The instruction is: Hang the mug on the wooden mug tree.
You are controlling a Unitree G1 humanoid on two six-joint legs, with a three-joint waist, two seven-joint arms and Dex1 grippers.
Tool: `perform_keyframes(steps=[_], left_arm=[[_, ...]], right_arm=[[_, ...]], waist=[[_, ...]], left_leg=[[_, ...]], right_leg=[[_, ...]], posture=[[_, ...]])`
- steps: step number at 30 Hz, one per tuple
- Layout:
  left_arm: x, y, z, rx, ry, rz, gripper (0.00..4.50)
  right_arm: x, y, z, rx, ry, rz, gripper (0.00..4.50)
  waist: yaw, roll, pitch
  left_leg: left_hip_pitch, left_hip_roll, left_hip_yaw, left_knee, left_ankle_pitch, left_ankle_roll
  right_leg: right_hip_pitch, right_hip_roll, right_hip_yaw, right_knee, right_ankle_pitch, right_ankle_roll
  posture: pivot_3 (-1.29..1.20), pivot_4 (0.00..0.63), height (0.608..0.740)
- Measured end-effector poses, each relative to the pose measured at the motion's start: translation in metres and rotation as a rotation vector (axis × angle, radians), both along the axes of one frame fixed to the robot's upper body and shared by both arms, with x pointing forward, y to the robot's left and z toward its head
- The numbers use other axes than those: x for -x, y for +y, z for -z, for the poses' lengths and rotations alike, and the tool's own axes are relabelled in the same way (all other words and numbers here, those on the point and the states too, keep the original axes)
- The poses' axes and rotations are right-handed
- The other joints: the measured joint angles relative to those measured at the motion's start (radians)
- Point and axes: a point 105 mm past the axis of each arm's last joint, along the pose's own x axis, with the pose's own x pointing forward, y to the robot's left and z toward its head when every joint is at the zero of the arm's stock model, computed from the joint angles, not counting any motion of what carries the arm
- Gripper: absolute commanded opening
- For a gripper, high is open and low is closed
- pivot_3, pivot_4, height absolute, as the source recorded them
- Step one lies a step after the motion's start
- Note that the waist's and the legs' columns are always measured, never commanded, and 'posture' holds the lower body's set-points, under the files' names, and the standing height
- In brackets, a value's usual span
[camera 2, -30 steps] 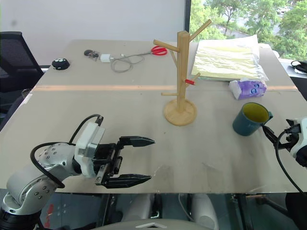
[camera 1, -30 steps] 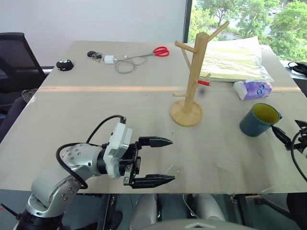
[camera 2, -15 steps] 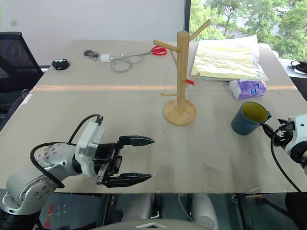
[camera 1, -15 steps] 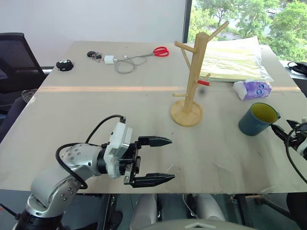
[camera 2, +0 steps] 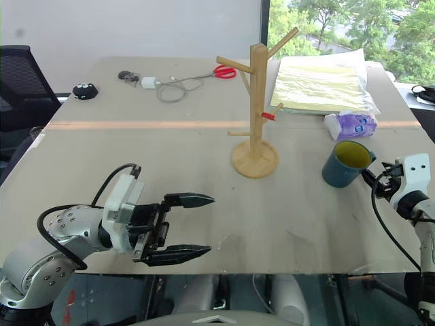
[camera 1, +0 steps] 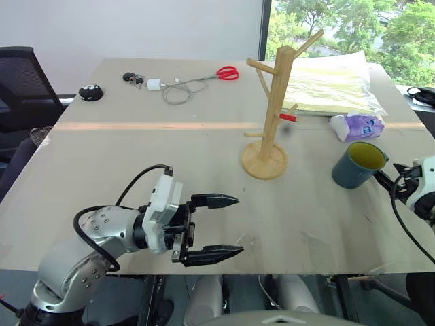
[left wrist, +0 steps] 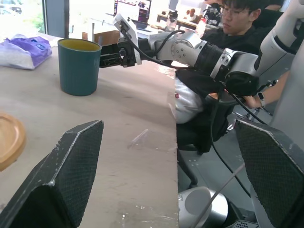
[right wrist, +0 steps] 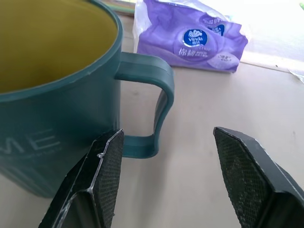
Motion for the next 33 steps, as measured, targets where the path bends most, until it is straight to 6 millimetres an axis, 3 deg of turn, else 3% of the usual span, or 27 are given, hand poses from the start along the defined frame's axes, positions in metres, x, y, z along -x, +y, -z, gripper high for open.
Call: perform_keyframes(steps=[8,17,20,22,23,24,29,33], left_arm=[[0.003,0.004,-0.002,-0.012,-0.007,-0.023,4.5],[0.003,0.003,-0.005,-0.009,-0.007,-0.049,4.5],[0.002,0.003,-0.006,-0.007,-0.005,-0.058,4.5],[0.002,0.003,-0.006,-0.003,-0.003,-0.063,4.5],[0.001,0.003,-0.006,-0.002,-0.001,-0.067,4.5],[0.001,0.003,-0.006,-0.002,-0.001,-0.07,4.5],[0.0,0.005,-0.008,0.005,0.001,-0.078,4.5],[-0.01,0.018,-0.009,0.009,0.004,-0.121,4.5]], right_arm=[[-0.017,0.008,0.011,-0.029,-0.006,-0.017,3.0],[-0.031,0.02,0.01,-0.058,-0.049,-0.067,3.0],[-0.037,0.027,0.01,-0.081,-0.061,-0.092,2.18],[-0.04,0.032,0.011,-0.085,-0.06,-0.112,1.28],[-0.041,0.035,0.012,-0.087,-0.063,-0.124,0.55],[-0.042,0.036,0.013,-0.09,-0.066,-0.13,0.22],[-0.042,0.039,0.013,-0.101,-0.07,-0.156,0.1],[-0.036,0.046,0.005,-0.097,-0.094,-0.187,0.1]], waist=[[-0.007,0.0,0.0],[-0.021,0.0,0.001],[-0.022,0.0,0.001],[-0.023,0.001,0.001],[-0.023,0.001,0.001],[-0.023,0.001,0.001],[-0.022,0.001,0.001],[-0.022,0.002,0.002]], left_leg=[[0.0,0.0,0.001,0.0,0.0,0.0],[0.001,0.0,0.002,0.0,0.001,-0.001],[0.001,0.0,0.002,-0.001,0.002,-0.003],[0.001,0.0,0.002,-0.001,0.002,-0.003],[0.001,0.0,0.002,-0.001,0.002,-0.003],[0.001,0.0,0.002,-0.001,0.002,-0.003],[0.001,0.001,0.002,-0.001,0.002,-0.003],[0.001,0.001,0.002,-0.001,0.002,-0.003]], right_leg=[[0.0,0.0,0.001,0.0,0.0,0.0],[0.0,0.0,0.002,0.0,0.0,0.0],[0.0,0.0,0.002,0.0,0.0,0.0],[0.0,0.0,0.002,0.0,0.0,0.0],[0.0,0.0,0.002,0.0,0.0,0.0],[0.0,0.0,0.002,0.0,0.0,0.0],[0.0,0.0,0.002,0.0,0.0,0.0],[0.0,0.0,0.002,0.0,0.0,0.0]], posture=[[0.0,0.15,0.74],[0.0,0.15,0.74],[0.0,0.15,0.74],[0.0,0.15,0.74],[0.0,0.15,0.74],[0.0,0.15,0.74],[0.0,0.15,0.74],[0.0,0.15,0.74]])
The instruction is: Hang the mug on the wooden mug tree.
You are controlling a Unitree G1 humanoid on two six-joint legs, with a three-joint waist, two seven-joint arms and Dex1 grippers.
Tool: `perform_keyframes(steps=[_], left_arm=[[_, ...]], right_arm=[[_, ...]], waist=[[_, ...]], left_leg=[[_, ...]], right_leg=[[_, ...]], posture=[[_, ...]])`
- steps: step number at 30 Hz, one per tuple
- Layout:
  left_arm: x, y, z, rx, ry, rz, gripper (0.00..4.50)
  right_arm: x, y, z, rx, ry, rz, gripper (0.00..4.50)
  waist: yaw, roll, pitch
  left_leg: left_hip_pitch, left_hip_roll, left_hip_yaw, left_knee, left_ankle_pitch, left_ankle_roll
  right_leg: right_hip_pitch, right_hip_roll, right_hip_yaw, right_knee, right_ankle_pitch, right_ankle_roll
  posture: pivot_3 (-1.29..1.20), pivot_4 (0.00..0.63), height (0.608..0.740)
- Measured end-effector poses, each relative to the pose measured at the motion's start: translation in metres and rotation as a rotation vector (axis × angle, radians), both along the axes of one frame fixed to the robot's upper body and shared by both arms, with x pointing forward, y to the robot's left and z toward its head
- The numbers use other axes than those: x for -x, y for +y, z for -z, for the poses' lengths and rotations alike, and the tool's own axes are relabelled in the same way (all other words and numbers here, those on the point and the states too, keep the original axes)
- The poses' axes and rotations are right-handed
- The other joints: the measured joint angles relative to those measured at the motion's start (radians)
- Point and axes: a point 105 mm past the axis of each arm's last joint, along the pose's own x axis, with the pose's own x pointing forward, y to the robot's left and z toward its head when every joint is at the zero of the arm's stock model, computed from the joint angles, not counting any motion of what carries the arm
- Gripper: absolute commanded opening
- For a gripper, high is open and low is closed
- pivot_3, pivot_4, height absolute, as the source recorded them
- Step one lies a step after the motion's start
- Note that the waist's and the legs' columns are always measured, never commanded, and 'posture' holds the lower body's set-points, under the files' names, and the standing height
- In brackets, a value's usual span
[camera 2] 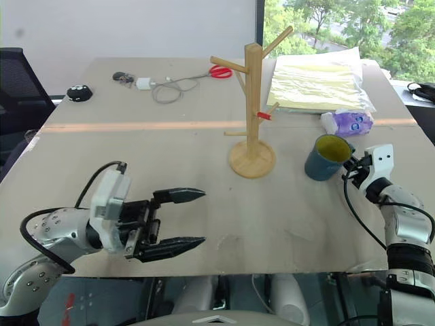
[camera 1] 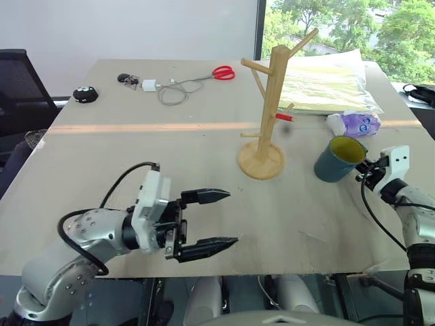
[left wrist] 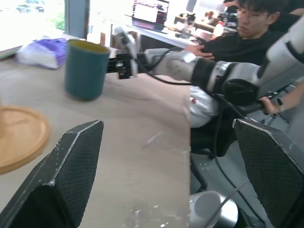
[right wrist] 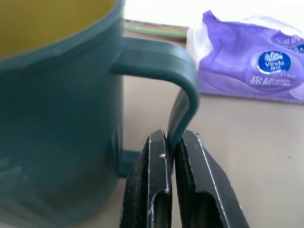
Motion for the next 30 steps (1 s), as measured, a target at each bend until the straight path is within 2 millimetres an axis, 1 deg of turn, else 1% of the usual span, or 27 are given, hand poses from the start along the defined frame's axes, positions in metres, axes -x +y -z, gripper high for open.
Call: perform_keyframes(steps=[3,5,6,9,12,15,17,18,20,22,24,27,28,30], left_arm=[[-0.006,0.005,-0.003,0.017,-0.008,-0.033,4.5],[-0.011,0.008,-0.004,0.034,-0.016,-0.063,4.5],[-0.013,0.011,-0.005,0.033,-0.023,-0.081,4.5],[-0.016,0.015,-0.006,0.036,-0.028,-0.103,4.5],[-0.019,0.022,-0.008,0.053,-0.039,-0.131,4.5],[-0.022,0.031,-0.013,0.101,-0.071,-0.162,4.5],[-0.022,0.039,-0.014,0.119,-0.081,-0.159,4.5],[-0.022,0.04,-0.014,0.12,-0.081,-0.158,4.5],[-0.02,0.047,-0.015,0.121,-0.065,-0.145,4.5],[-0.018,0.05,-0.015,0.124,-0.055,-0.144,4.5],[-0.017,0.051,-0.014,0.124,-0.046,-0.147,4.5],[-0.017,0.051,-0.013,0.125,-0.038,-0.157,4.5],[-0.017,0.051,-0.013,0.125,-0.038,-0.157,4.5],[-0.017,0.05,-0.012,0.129,-0.037,-0.164,4.5]], right_arm=[[0.007,0.007,-0.013,0.017,-0.028,-0.033,0.1],[0.015,0.016,-0.028,0.043,-0.051,-0.076,0.1],[0.022,0.025,-0.042,0.07,-0.07,-0.116,0.1],[0.032,0.045,-0.072,0.106,-0.116,-0.204,0.1],[0.041,0.062,-0.094,0.16,-0.119,-0.281,0.1],[0.044,0.081,-0.11,0.237,-0.109,-0.348,0.1],[0.046,0.096,-0.116,0.263,-0.085,-0.38,0.1],[0.047,0.099,-0.117,0.267,-0.083,-0.39,0.1],[0.049,0.112,-0.12,0.278,-0.055,-0.414,0.1],[0.048,0.119,-0.124,0.288,-0.041,-0.419,0.1],[0.045,0.128,-0.132,0.311,-0.045,-0.42,0.1],[0.04,0.143,-0.141,0.334,-0.054,-0.434,0.1],[0.04,0.144,-0.141,0.334,-0.054,-0.436,0.1],[0.039,0.155,-0.141,0.341,-0.036,-0.461,0.1]], waist=[[0.0,0.0,0.0],[0.001,0.001,0.001],[0.001,0.001,0.001],[-0.001,0.001,0.001],[0.0,0.0,0.001],[0.0,-0.001,0.002],[0.001,-0.002,0.002],[0.001,-0.002,0.002],[0.001,-0.002,0.002],[0.001,-0.002,0.002],[0.001,-0.003,0.002],[0.002,-0.003,0.002],[0.002,-0.003,0.002],[0.0,-0.003,0.002]], left_leg=[[0.0,0.0,0.0,0.0,0.0,0.0],[-0.001,0.0,0.001,-0.001,0.0,-0.001],[-0.001,0.0,0.001,-0.001,0.0,-0.001],[0.0,0.001,0.001,-0.002,0.0,-0.001],[0.0,0.001,0.001,-0.002,-0.001,0.001],[0.0,0.0,0.001,-0.002,-0.001,0.002],[-0.001,0.001,0.001,-0.003,-0.001,0.002],[-0.001,0.0,0.001,-0.003,-0.001,0.002],[-0.006,0.0,0.001,-0.003,-0.001,0.001],[-0.009,0.0,0.001,-0.003,0.001,-0.001],[-0.013,0.0,0.001,-0.003,0.001,-0.001],[-0.014,0.0,0.001,-0.003,0.001,-0.001],[-0.014,0.0,0.001,-0.003,0.001,-0.001],[-0.014,0.0,0.001,-0.003,0.001,-0.001]], right_leg=[[0.0,0.0,0.0,0.0,0.0,0.0],[-0.001,0.0,0.0,0.0,0.0,0.0],[-0.001,-0.001,0.0,0.0,0.0,0.0],[-0.001,0.0,0.001,0.0,0.0,0.001],[-0.001,-0.001,0.0,0.0,0.0,0.0],[-0.002,-0.001,0.0,0.0,0.0,0.0],[-0.003,-0.001,0.0,0.0,0.0,0.0],[-0.003,-0.001,0.0,0.0,0.0,0.0],[-0.008,-0.002,0.0,-0.001,0.0,0.0],[-0.011,-0.002,0.0,-0.001,0.0,0.0],[-0.015,-0.002,0.0,-0.001,0.0,0.0],[-0.015,-0.002,-0.001,-0.001,0.0,0.0],[-0.015,-0.002,-0.001,-0.001,0.0,0.0],[-0.016,-0.002,0.0,-0.001,0.0,0.0]], posture=[[0.0,0.15,0.74],[0.0,0.15,0.74],[0.0,0.15,0.74],[0.0,0.15,0.74],[0.0,0.15,0.74],[0.0,0.15,0.74],[0.0,0.15,0.74],[0.0,0.15,0.74],[0.0,0.15,0.74],[0.0,0.15,0.74],[0.0,0.15,0.74],[0.0,0.15,0.74],[0.0,0.15,0.74],[0.0,0.15,0.74]])
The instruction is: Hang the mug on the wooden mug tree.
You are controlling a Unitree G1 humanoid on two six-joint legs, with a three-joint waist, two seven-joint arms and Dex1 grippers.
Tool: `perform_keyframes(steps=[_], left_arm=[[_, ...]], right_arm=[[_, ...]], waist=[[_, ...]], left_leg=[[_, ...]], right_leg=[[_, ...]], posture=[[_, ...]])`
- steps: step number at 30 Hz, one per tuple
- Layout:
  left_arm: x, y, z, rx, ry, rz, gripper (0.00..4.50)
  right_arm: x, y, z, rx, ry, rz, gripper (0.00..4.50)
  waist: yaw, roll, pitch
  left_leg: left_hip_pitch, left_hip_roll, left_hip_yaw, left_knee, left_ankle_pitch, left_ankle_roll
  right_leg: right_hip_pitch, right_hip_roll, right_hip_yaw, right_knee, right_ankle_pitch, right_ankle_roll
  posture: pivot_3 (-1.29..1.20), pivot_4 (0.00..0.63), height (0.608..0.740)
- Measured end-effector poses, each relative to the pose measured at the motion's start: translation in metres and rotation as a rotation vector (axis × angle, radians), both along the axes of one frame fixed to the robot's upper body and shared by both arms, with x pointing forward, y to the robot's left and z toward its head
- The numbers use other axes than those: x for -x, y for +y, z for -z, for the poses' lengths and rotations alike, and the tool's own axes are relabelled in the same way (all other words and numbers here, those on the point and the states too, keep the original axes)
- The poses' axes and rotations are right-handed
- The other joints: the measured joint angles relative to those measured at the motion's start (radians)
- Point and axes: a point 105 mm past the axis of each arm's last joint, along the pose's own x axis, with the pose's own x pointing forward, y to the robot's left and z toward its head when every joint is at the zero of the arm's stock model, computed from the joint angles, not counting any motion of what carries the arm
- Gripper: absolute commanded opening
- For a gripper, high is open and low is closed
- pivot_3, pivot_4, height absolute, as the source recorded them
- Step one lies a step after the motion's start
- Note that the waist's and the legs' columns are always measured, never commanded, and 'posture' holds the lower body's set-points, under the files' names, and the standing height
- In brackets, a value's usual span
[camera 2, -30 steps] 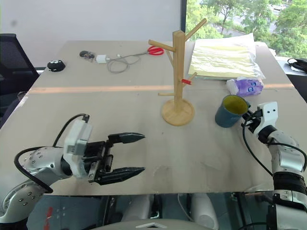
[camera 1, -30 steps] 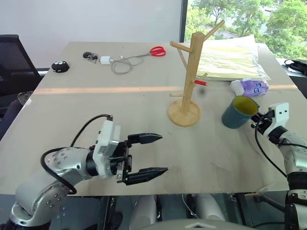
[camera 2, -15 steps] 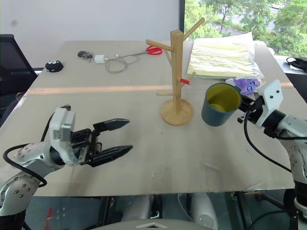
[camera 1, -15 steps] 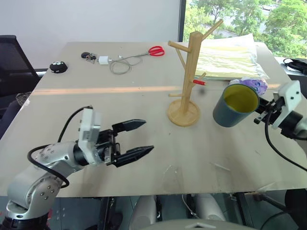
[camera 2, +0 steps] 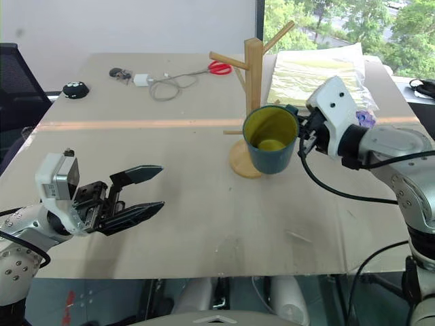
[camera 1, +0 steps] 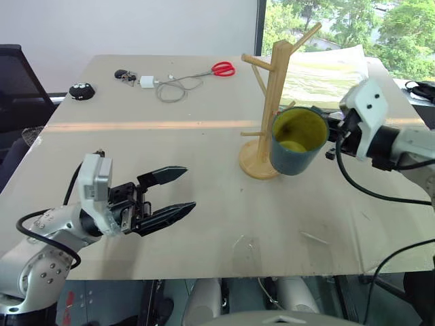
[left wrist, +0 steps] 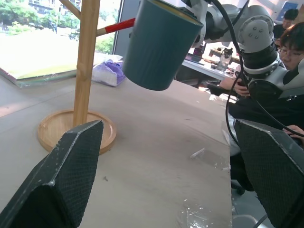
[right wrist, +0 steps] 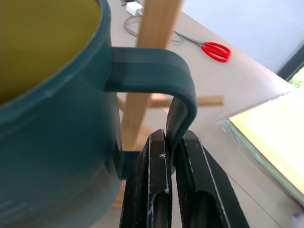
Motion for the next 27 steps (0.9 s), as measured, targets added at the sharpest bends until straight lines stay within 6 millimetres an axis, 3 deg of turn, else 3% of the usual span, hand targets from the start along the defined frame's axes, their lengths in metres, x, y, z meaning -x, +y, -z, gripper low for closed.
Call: perform_keyframes(steps=[5,8,11,13,14,21,27], left_arm=[[0.004,-0.001,0.003,0.003,0.006,-0.014,4.5],[0.005,-0.001,0.004,0.005,0.013,-0.028,4.5],[0.006,-0.003,0.004,0.011,0.01,-0.041,4.5],[0.005,-0.004,0.004,0.011,0.006,-0.056,4.5],[0.004,-0.004,0.003,0.01,0.004,-0.06,4.5],[-0.003,-0.004,0.003,0.0,-0.004,-0.114,4.5],[-0.008,0.004,0.023,-0.063,0.045,-0.185,4.5]], right_arm=[[-0.003,0.02,0.01,0.0,0.064,-0.009,0.1],[-0.011,0.019,0.015,0.035,0.068,0.046,0.1],[-0.018,0.016,0.025,0.073,0.083,0.073,0.93],[-0.02,0.013,0.026,0.07,0.081,0.086,1.8],[-0.019,0.012,0.026,0.063,0.08,0.083,1.8],[0.019,-0.015,0.026,-0.044,0.073,-0.075,1.8],[0.044,-0.067,0.054,-0.094,0.131,0.01,1.8]], waist=[[-0.001,-0.001,0.0],[-0.001,-0.001,0.0],[0.0,-0.001,0.0],[0.0,-0.001,0.0],[0.0,-0.001,-0.001],[0.003,-0.001,0.0],[0.001,-0.003,-0.001]], left_leg=[[0.0,0.0,0.0,0.0,0.0,0.0],[0.0,0.0,0.001,0.0,0.0,0.0],[0.0,0.0,0.001,0.0,0.0,0.0],[0.0,0.0,0.001,0.0,0.0,0.0],[0.0,0.0,0.001,0.0,0.0,0.0],[-0.001,0.0,-0.001,0.0,0.0,0.0],[0.001,0.0,-0.001,0.0,0.0,0.0]], right_leg=[[0.0,0.0,0.0,0.0,0.0,0.0],[0.0,0.0,0.0,0.0,0.0,0.0],[0.0,0.0,0.0,0.0,0.0,0.0],[0.0,0.0,0.0,0.0,0.0,0.0],[0.0,0.0,0.0,0.0,0.0,0.0],[0.0,0.0,-0.001,-0.001,0.002,0.004],[0.002,0.001,0.0,0.0,0.0,0.001]], posture=[[0.0,0.15,0.74],[0.0,0.15,0.74],[0.0,0.15,0.74],[0.0,0.15,0.74],[0.0,0.15,0.74],[0.0,0.15,0.74],[0.0,0.15,0.74]])
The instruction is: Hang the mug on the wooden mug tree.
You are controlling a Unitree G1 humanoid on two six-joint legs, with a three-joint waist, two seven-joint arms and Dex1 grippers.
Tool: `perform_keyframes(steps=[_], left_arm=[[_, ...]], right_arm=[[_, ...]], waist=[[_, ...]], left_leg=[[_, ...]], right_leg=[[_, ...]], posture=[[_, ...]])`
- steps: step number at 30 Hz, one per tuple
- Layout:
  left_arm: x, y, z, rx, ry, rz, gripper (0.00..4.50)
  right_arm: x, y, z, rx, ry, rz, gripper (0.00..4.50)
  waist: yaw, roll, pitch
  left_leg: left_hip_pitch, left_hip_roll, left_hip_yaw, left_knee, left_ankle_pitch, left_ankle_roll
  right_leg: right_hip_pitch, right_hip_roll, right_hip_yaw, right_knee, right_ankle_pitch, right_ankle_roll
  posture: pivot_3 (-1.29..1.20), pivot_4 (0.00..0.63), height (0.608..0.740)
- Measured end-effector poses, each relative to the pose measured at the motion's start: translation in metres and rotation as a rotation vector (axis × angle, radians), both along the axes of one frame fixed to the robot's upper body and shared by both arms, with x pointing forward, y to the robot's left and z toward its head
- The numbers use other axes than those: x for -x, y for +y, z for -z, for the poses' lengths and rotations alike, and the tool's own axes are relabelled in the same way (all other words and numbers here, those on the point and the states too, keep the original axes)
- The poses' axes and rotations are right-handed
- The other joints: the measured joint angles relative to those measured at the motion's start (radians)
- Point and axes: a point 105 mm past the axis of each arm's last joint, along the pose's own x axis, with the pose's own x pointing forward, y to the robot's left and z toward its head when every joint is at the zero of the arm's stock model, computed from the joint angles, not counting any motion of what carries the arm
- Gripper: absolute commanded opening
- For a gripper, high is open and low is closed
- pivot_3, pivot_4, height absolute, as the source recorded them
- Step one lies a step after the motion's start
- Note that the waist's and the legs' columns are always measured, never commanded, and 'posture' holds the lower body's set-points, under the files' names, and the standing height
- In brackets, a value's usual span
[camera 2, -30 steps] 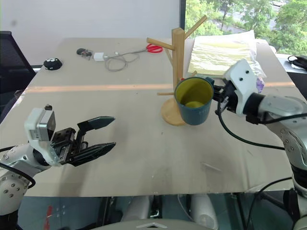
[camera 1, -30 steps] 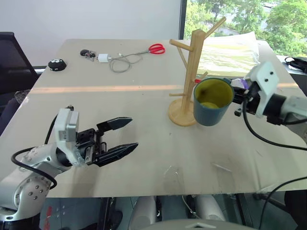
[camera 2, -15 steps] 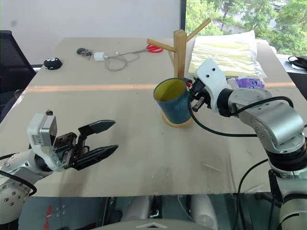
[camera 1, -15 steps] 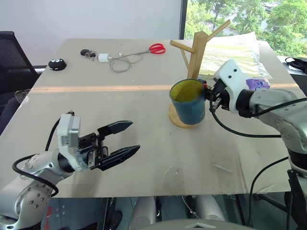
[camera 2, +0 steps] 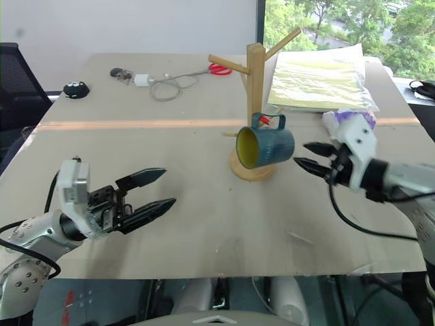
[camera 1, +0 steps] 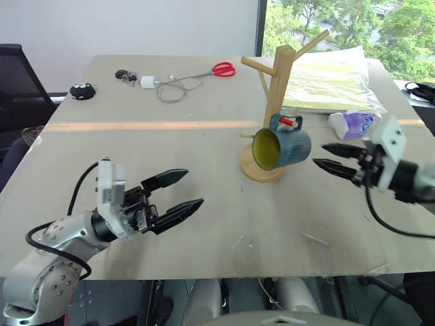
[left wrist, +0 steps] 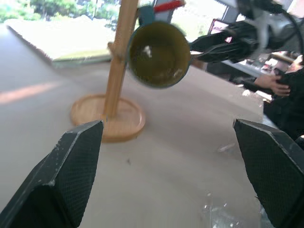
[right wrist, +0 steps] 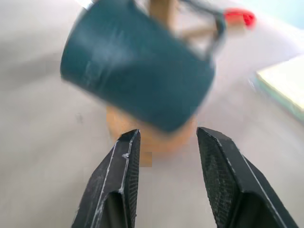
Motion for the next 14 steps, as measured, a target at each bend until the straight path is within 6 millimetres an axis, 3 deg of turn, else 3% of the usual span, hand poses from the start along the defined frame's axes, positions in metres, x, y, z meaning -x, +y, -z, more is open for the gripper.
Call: perform_keyframes(steps=[1,3,4,8,14], left_arm=[[0.0,0.003,0.004,-0.006,0.013,-0.012,4.5],[0.0,0.009,0.01,-0.021,0.029,-0.035,4.5],[0.003,0.034,0.032,-0.068,0.093,-0.113,4.5],[0.005,0.043,0.039,-0.119,0.086,-0.114,4.5],[0.004,0.049,0.048,-0.153,0.1,-0.121,4.5]], right_arm=[[0.003,-0.01,0.006,0.004,0.004,0.029,2.22],[0.009,-0.024,0.015,0.013,0.022,0.067,2.55],[0.028,-0.051,0.046,0.014,0.13,0.139,3.01],[0.045,-0.059,0.063,0.029,0.163,0.139,4.45],[0.048,-0.06,0.069,0.04,0.135,0.146,4.45]], waist=[[0.0,0.0,0.0],[0.0,0.0,0.0],[0.001,-0.001,-0.001],[0.001,-0.003,-0.002],[0.0,-0.003,-0.002]], left_leg=[[0.001,0.0,0.0,0.0,0.0,0.0],[0.001,0.0,0.0,0.0,-0.001,0.002],[0.002,0.0,0.0,0.0,-0.001,0.001],[0.004,0.001,-0.001,0.001,-0.002,0.004],[0.004,0.002,0.0,0.002,-0.003,0.004]], right_leg=[[0.0,0.0,0.0,0.0,0.0,0.0],[0.001,0.0,0.0,0.0,0.0,0.0],[0.001,0.0,0.0,0.0,0.0,0.0],[0.003,0.001,-0.001,0.0,-0.002,0.003],[0.003,-0.001,0.0,0.001,0.0,0.0]], posture=[[0.0,0.15,0.74],[0.0,0.15,0.74],[0.0,0.15,0.74],[0.0,0.15,0.74],[0.0,0.15,0.74]])
